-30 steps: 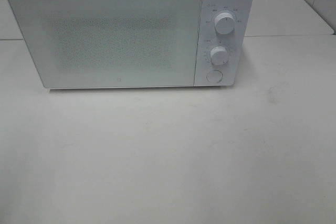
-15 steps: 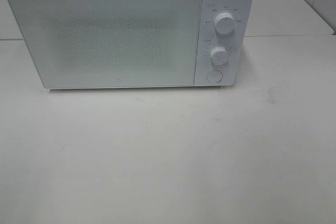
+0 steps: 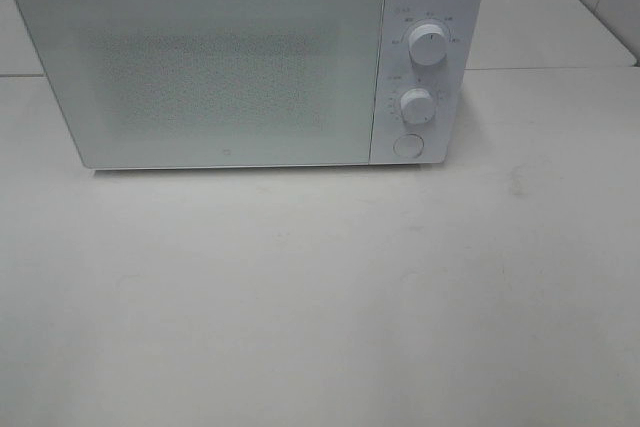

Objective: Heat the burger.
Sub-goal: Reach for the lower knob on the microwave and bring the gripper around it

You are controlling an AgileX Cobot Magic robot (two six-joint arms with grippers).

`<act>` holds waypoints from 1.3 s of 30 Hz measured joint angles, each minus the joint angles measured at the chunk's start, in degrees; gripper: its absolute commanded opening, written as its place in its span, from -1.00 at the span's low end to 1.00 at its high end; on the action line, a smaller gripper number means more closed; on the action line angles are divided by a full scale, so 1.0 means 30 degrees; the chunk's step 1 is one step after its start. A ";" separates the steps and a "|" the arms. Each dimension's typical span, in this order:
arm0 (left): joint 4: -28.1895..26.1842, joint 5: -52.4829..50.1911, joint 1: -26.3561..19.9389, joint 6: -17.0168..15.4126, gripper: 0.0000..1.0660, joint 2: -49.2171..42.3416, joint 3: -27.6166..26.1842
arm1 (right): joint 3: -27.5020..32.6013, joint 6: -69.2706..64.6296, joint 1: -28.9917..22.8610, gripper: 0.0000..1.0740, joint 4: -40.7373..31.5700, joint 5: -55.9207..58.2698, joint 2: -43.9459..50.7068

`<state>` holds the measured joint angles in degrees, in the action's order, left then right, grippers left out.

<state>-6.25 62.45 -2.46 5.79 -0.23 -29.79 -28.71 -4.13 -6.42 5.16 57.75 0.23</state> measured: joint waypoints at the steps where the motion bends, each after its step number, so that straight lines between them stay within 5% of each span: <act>1: 0.0000 0.0000 0.0000 0.0000 0.87 0.0000 0.0000 | 0.0000 0.0000 0.0000 0.42 0.0000 0.0000 0.0000; 25: 0.0000 0.0000 0.0000 0.0000 0.87 0.0000 0.0000 | -0.0363 0.0000 0.0000 0.42 -0.0038 -0.1738 -0.0497; 39: 0.0000 0.0000 0.0000 0.0000 0.87 0.0000 0.0000 | -0.0076 0.0000 0.0000 0.42 -0.0134 -0.8804 -0.6723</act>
<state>-6.25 62.45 -2.46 5.79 -0.23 -29.79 -28.93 -4.13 -6.42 4.76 31.34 -19.94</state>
